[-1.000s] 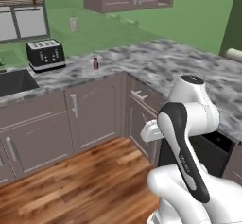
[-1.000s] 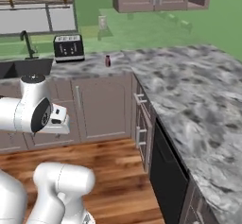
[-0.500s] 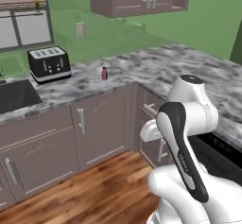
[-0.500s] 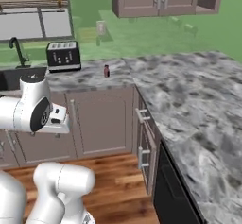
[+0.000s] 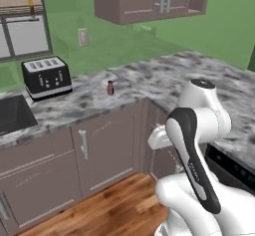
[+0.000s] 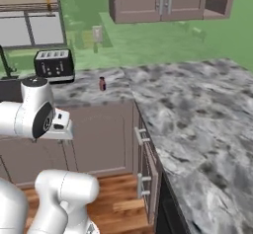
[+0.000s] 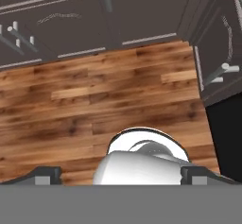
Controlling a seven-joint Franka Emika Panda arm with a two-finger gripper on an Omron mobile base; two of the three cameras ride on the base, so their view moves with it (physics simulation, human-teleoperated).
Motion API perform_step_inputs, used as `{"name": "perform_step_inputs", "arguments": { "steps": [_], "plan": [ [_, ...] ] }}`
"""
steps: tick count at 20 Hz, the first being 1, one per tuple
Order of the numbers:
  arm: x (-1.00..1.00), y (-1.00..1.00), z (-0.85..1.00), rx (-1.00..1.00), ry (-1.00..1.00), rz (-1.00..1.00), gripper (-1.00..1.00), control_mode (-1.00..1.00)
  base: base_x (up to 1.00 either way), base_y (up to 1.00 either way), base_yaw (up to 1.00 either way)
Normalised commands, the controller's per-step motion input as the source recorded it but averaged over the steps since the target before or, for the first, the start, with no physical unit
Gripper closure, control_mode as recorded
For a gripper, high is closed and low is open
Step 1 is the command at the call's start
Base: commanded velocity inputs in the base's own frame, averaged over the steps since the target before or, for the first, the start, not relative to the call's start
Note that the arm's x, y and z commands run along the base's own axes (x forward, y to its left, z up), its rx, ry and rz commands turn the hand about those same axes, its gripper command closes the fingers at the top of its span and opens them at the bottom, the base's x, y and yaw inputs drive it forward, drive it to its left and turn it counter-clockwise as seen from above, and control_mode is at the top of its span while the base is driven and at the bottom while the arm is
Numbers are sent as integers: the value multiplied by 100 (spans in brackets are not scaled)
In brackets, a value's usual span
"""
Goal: There is a wine glass and glass cup on the dining counter. Place the wine bottle next to the wine glass and the juice bottle next to the glass cup.
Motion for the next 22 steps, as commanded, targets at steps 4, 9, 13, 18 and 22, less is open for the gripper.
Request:
{"name": "perform_step_inputs", "arguments": {
  "steps": [4,9,13,18,22],
  "plan": [
    [0,0,0,0,0,0,-100,100,69,-1,4],
    [0,0,0,0,0,0,-100,100,76,-2,6],
    [0,0,0,0,0,0,-100,100,59,-7,14],
    [0,0,0,0,0,0,-100,100,65,-3,13],
    [0,0,0,0,0,0,-100,100,67,0,15]
  ]
}}
